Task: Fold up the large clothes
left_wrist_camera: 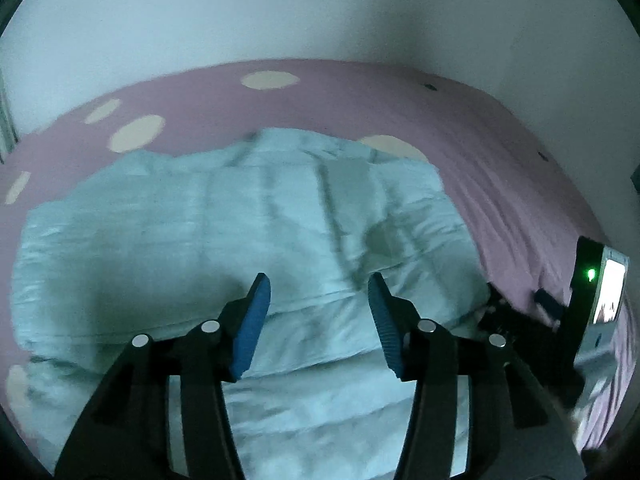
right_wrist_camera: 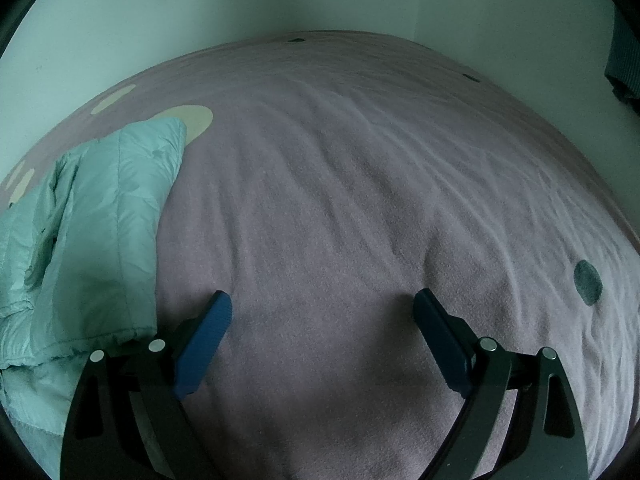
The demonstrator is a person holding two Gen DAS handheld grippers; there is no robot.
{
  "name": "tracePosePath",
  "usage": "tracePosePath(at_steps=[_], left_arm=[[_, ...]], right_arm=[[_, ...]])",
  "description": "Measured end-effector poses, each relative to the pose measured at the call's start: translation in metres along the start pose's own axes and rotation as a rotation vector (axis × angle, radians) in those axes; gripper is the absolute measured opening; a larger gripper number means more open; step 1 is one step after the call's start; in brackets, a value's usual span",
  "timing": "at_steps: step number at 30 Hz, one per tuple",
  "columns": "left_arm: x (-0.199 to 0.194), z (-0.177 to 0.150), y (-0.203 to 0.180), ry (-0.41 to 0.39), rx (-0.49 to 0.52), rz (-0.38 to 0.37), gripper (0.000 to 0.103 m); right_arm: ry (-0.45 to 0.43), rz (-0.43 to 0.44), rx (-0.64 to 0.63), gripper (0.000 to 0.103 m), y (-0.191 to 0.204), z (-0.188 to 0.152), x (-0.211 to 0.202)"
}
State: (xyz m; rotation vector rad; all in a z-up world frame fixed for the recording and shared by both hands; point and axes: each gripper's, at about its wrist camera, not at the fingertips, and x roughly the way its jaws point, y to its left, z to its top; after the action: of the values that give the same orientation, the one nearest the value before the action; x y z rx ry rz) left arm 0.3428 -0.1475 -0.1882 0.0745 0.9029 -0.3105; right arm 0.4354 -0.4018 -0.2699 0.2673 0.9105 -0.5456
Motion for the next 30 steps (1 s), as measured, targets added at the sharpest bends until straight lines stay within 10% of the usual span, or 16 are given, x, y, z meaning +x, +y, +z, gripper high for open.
tracePosePath(at_steps=[16,30], left_arm=[[-0.067,-0.055,0.231,-0.061,-0.293,0.315,0.061],[-0.046,-0.054,0.272,-0.041,-0.344,0.328,0.064]], right_arm=[[-0.067,-0.001,0.003,0.091,0.004,0.010,-0.040],[-0.055,0.232,-0.180,0.070,0.119,0.028,-0.057]])
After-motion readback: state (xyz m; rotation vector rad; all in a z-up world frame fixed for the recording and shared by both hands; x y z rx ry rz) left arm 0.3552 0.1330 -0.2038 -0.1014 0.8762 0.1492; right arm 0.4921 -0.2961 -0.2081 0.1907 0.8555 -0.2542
